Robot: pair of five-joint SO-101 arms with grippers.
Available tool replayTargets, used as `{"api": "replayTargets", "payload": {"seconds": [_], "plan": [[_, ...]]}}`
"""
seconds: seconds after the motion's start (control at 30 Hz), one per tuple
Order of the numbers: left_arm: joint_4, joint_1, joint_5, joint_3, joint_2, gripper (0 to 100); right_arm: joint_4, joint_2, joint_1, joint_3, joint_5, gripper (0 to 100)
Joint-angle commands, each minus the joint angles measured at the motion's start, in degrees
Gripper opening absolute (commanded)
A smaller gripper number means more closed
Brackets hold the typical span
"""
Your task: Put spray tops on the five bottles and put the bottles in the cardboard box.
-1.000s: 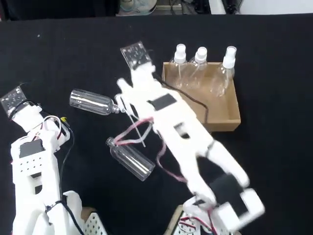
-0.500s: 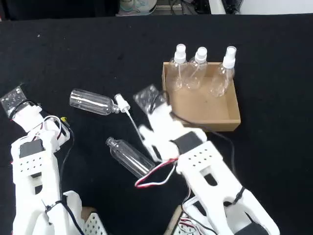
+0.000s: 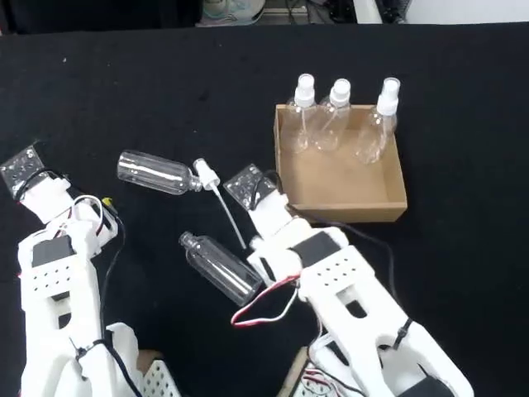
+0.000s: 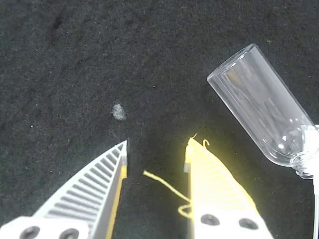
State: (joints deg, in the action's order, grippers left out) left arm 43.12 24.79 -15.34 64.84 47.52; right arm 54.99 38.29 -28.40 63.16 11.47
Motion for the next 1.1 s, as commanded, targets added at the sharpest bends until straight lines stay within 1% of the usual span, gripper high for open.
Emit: {"api": "replayTargets", "payload": {"seconds": [0.0, 0.1, 0.2, 0.3, 0.37, 0.5, 0.6, 0.67, 0.83, 0.97, 1.07], "plan": [[-0.53, 0.4, -0.44, -2.24, 1.14, 19, 6.07, 2.42, -0.62, -8.22, 0.88, 19.8], [-0.79, 0.4, -0.44, -2.24, 1.14, 19, 11.78, 2.33, -1.32, -14.11, 0.97, 19.6], [-0.88, 0.48, -0.44, -2.24, 1.14, 19, 14.95, 2.33, -6.86, -18.07, 0.53, 19.4], [-0.62, 0.48, -0.44, -2.24, 1.14, 19, 13.89, 2.24, -13.54, -19.12, 0.09, 19.4], [-0.62, 1.01, -0.44, -2.24, 1.14, 19, 11.69, 1.27, -16.62, -18.95, -2.55, 19.4], [-0.44, 5.23, -1.49, -3.3, 1.14, 19, 7.91, -6.2, -21.1, -20.26, -4.31, 19.4], [-0.44, 9.19, -5.98, -3.74, 1.14, 19, 7.65, -14.2, -22.77, -24.31, -4.4, 19.8], [-0.44, 10.59, -7.56, -3.74, 1.14, 19, 8.0, -18.24, -22.86, -27.65, -4.4, 19.8], [-0.44, 10.86, -7.74, -3.74, 1.14, 19, 8.97, -23.87, -24.62, -33.45, -4.48, 19.8], [-0.44, 11.38, -7.74, -3.82, 1.14, 19, 4.75, -28.44, -24.53, -32.57, -8.7, 19.8], [-0.53, 11.38, -7.74, -3.82, 1.14, 19, 2.99, -31.52, -23.74, -32.13, -9.58, 19.7]]}}
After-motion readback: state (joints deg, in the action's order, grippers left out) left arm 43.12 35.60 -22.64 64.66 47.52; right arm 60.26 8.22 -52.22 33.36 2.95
